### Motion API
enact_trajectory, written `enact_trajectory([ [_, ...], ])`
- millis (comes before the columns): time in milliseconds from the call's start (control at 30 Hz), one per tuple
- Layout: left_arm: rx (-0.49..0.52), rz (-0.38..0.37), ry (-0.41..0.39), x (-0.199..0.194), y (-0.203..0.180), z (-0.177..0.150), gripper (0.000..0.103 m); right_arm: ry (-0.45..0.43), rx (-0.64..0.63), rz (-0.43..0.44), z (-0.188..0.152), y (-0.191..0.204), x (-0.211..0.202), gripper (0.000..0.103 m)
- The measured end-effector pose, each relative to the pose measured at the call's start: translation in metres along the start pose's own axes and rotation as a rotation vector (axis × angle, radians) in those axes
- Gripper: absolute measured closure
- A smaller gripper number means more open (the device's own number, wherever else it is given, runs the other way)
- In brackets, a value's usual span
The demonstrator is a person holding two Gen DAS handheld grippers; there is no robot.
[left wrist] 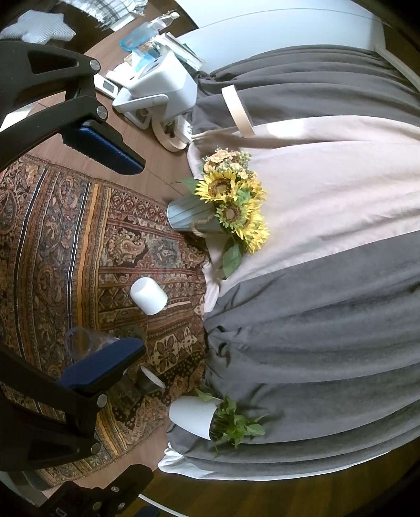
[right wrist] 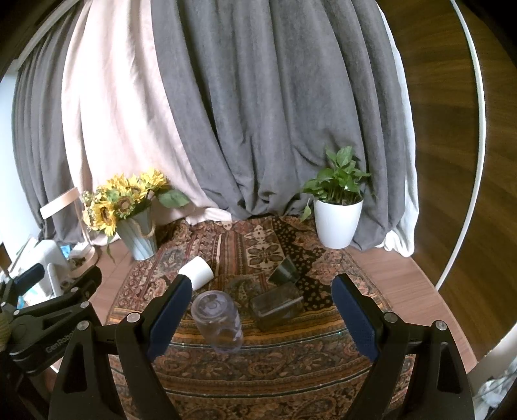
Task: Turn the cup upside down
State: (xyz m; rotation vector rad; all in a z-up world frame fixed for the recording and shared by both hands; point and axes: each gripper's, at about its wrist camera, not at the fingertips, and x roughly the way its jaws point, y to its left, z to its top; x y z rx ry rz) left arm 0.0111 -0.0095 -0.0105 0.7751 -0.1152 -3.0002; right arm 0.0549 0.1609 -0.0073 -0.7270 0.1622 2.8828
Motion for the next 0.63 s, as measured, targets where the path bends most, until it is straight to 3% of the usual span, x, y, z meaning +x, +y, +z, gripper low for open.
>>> enact_trajectory([
  [633, 0.015, -0.013, 0.005, 0.0036, 0.0, 0.0003, 0.0, 0.007, 0.0, 0.003, -0.0004, 0.0, 0.0034, 0.015],
])
